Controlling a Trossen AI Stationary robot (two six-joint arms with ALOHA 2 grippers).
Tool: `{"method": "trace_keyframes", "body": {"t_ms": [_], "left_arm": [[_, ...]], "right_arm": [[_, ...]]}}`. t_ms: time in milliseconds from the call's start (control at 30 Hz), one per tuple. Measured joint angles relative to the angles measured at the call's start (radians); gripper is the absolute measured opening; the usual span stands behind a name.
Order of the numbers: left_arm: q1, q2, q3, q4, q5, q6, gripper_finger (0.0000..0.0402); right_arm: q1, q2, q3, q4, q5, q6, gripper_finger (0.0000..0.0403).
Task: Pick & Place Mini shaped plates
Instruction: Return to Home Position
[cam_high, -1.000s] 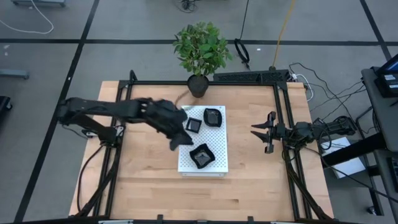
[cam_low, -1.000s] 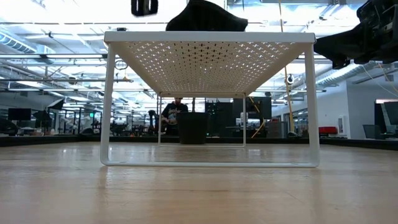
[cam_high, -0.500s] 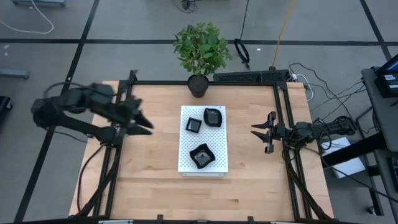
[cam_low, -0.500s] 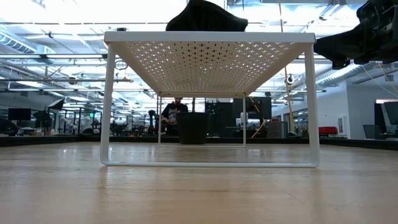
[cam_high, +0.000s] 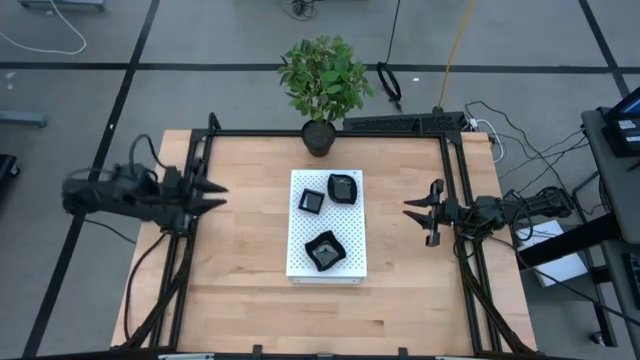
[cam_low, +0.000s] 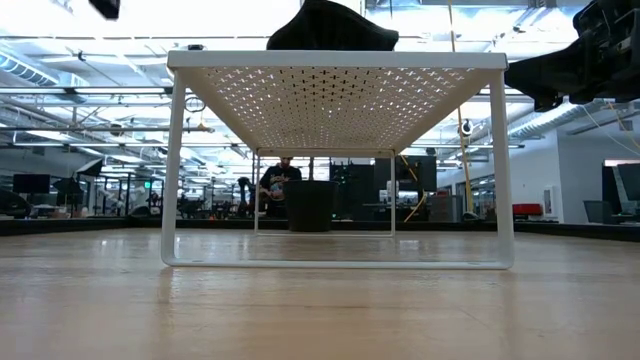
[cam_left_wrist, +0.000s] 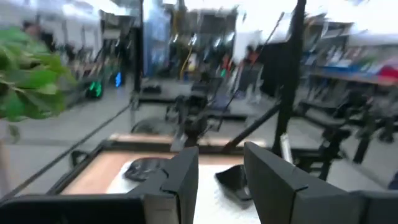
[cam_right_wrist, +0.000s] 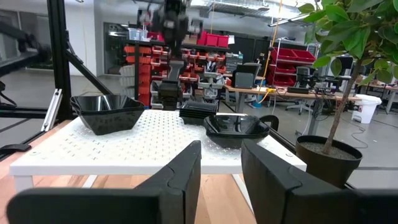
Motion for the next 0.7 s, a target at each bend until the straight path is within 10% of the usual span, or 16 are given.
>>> {"method": "trace_keyframes", "body": {"t_ms": [433,700], "left_arm": [[0.002,-0.293,-0.601,0.384,0.087,0.011,0.0131],[0.005,-0.307,-0.601,0.356,0.097,0.096,0.0132]], "right_arm": [[0.0,0.0,0.0,0.0,0.0,0.0,0.0102],[0.0,0.0,0.0,0.0,0.0,0.0,0.0102]]}}
